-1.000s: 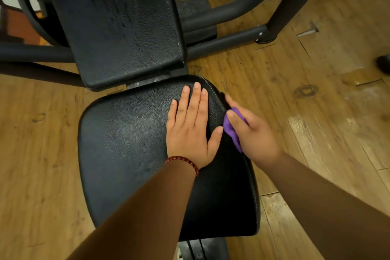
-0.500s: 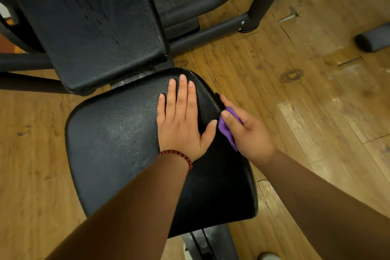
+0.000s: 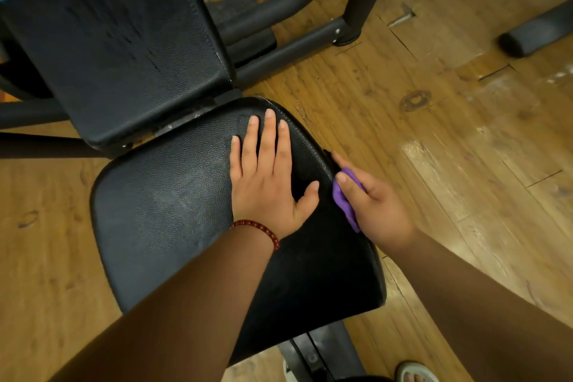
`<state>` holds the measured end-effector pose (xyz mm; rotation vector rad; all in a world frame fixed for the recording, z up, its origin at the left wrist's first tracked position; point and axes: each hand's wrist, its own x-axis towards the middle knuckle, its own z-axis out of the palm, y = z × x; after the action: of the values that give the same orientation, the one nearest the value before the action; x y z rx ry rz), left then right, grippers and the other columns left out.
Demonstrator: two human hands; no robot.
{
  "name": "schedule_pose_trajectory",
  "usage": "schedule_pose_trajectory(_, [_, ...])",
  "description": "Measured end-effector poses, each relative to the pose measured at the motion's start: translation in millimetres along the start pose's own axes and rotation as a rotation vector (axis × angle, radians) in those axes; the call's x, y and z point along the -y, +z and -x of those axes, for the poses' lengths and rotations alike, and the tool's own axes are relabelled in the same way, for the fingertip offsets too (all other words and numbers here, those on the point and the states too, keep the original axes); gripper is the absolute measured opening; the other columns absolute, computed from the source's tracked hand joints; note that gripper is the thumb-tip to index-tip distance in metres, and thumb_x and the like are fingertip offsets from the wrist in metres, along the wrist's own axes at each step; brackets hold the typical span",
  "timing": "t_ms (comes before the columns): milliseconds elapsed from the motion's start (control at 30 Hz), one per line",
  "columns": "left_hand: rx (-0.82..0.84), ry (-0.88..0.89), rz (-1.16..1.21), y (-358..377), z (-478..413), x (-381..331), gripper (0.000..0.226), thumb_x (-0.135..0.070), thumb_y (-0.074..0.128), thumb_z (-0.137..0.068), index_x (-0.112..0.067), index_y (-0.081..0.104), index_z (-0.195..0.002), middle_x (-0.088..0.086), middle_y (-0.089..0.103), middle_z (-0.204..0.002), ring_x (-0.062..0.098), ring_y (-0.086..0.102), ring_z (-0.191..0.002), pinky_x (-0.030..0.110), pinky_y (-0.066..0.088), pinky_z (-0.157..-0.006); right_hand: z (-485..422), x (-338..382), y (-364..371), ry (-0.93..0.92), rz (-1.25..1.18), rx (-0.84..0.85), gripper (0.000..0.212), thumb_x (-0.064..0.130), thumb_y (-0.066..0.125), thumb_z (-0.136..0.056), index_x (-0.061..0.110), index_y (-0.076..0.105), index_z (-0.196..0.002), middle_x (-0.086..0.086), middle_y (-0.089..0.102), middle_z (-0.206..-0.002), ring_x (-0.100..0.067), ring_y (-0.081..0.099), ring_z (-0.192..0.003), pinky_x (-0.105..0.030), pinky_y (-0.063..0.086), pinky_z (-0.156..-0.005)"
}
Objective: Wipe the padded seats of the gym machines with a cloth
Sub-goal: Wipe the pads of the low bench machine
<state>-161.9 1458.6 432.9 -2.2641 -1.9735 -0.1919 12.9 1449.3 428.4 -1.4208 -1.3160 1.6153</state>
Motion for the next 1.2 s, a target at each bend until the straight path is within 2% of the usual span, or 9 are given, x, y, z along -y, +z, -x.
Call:
schedule_pose_trajectory(167, [0.017,0.039,0.013,-1.7,3.7,-2.4,0.087,-0.059,0.037,-0.085,-0.002,0.023,-0.150,0.016,0.017,-0.159,0.033,0.009,-0.148,0.052,0.007,-0.119,10.1,-6.1,-0.3,0.071,-0.011,-0.014,0.035,0.024,0.041,-0.103,0.000,0.064,-0.112,0.009,0.060,-0.051,0.012,0.057,-0.060,-0.017,0.045,-0.078])
schedule_pose_trajectory(300, [0.016,0.015,0.023,-1.8,4.1,-3.7,0.083,-0.055,0.038,-0.087,-0.004,0.023,-0.151,0.014,0.017,-0.160,0.031,0.010,-0.148,0.049,0.007,-0.120,-16.3,8.9,7.5,-0.038,0.034,-0.039,0.030,0.029,0.046,-0.102,0.012,0.068,-0.113,0.025,0.056,-0.121,0.025,0.049,-0.103,-0.005,0.037,-0.097])
schedule_pose_trajectory(367, [-0.004,0.006,0.041,-2.3,4.7,-4.1,0.080,-0.053,0.039,-0.089,-0.004,0.024,-0.150,0.014,0.019,-0.159,0.030,0.012,-0.148,0.047,0.007,-0.120,-16.5,2.2,8.6,-0.071,0.034,-0.059,0.026,0.029,0.045,-0.102,0.017,0.068,-0.106,0.026,0.059,-0.114,0.015,0.047,-0.118,-0.012,0.036,-0.102])
schedule_pose_trajectory(467, [-0.002,0.000,0.098,-1.3,18.3,-9.1,0.077,-0.048,0.040,-0.090,-0.004,0.023,-0.151,0.013,0.020,-0.159,0.028,0.011,-0.148,0.042,0.006,-0.120,3.2,-15.1,5.7,-0.044,0.059,-0.052,0.035,0.029,0.042,-0.103,0.007,0.067,-0.094,0.020,0.064,-0.078,0.008,0.056,-0.100,-0.016,0.039,-0.099])
schedule_pose_trajectory(633, [0.041,0.047,0.051,8.1,59.0,-23.9,0.080,-0.050,0.038,-0.089,-0.001,0.023,-0.150,0.015,0.018,-0.159,0.029,0.010,-0.148,0.044,0.008,-0.121,20.0,-44.9,4.9,-0.056,0.047,-0.123,0.017,0.039,0.048,-0.099,0.033,0.064,-0.096,0.025,0.064,-0.086,0.009,0.058,-0.080,-0.028,0.045,-0.087])
schedule_pose_trajectory(800, [0.038,0.044,0.007,13.8,61.5,-25.3,0.083,-0.053,0.037,-0.089,-0.001,0.020,-0.151,0.016,0.015,-0.160,0.029,0.008,-0.149,0.046,0.007,-0.121,-0.7,-18.3,9.6,-0.167,0.137,-0.130,0.038,0.027,0.050,-0.100,0.024,0.052,-0.138,0.015,0.059,-0.123,0.008,0.049,-0.117,-0.007,0.030,-0.102])
schedule_pose_trajectory(1000, [0.029,0.042,0.016,14.2,62.7,-26.4,0.083,-0.053,0.036,-0.089,0.000,0.020,-0.151,0.017,0.016,-0.159,0.030,0.009,-0.148,0.047,0.008,-0.121,27.0,-61.1,11.7,-0.091,0.031,-0.180,0.035,0.054,0.046,-0.091,0.057,0.051,-0.125,0.031,0.053,-0.081,0.008,0.050,-0.078,-0.032,0.044,-0.088])
schedule_pose_trajectory(1100, [0.016,0.053,0.014,14.0,64.0,-26.6,0.081,-0.051,0.037,-0.090,0.001,0.023,-0.150,0.018,0.017,-0.159,0.031,0.010,-0.148,0.047,0.008,-0.121,40.5,-76.3,12.0,-0.059,0.045,-0.173,0.031,0.058,0.042,-0.091,0.039,0.061,-0.106,0.023,0.048,-0.084,-0.001,0.056,-0.083,-0.045,0.044,-0.102])
schedule_pose_trajectory(1200, [-0.006,0.071,0.016,14.8,65.2,-26.7,0.078,-0.049,0.039,-0.090,0.002,0.026,-0.149,0.019,0.020,-0.158,0.033,0.013,-0.147,0.047,0.009,-0.120,34.5,-61.8,12.0,-0.136,0.096,-0.188,0.043,0.047,0.045,-0.097,0.033,0.050,-0.137,0.021,0.058,-0.101,-0.009,0.055,-0.107,-0.031,0.035,-0.110])
